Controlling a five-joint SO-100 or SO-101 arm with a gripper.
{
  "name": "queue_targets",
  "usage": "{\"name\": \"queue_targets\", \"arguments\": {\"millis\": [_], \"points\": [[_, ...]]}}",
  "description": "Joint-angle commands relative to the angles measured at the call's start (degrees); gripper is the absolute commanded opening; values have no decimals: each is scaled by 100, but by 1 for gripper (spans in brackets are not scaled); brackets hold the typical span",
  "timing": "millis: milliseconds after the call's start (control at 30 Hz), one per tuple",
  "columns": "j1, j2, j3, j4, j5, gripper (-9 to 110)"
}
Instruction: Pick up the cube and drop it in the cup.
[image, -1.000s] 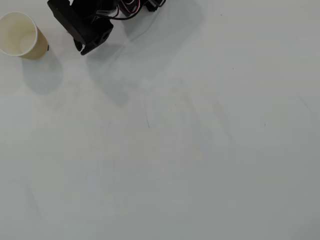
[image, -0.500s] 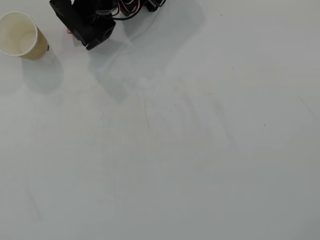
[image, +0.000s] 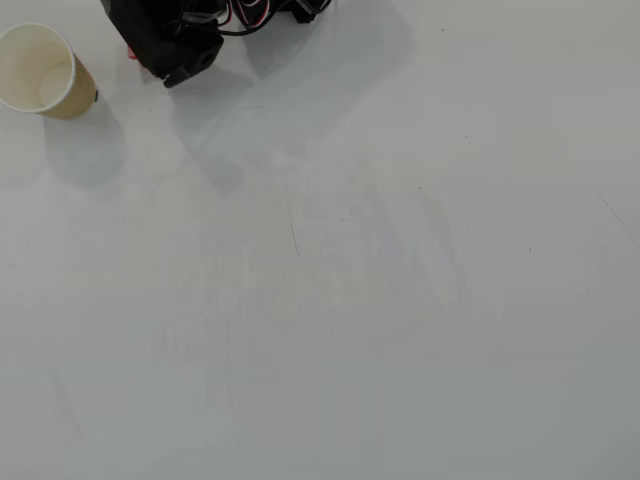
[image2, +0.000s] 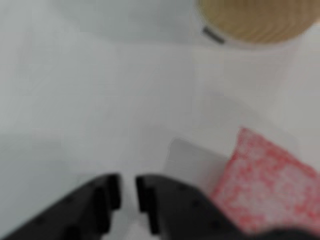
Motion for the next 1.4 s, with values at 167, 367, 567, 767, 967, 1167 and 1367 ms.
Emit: {"name": "queue_targets", "arguments": {"millis": [167, 367, 567, 767, 967, 1167, 1367], "points": [[633, 202, 202, -475, -79, 0], [1011, 202, 202, -756, -97, 0], [1327, 185, 202, -756, -167, 0], [1266, 114, 202, -1424, -220, 7], [1081, -114, 70, -1898, -229, 8], [896, -255, -483, -2101, -229, 14], [1099, -1178, -1002, -2285, -387, 23]]}}
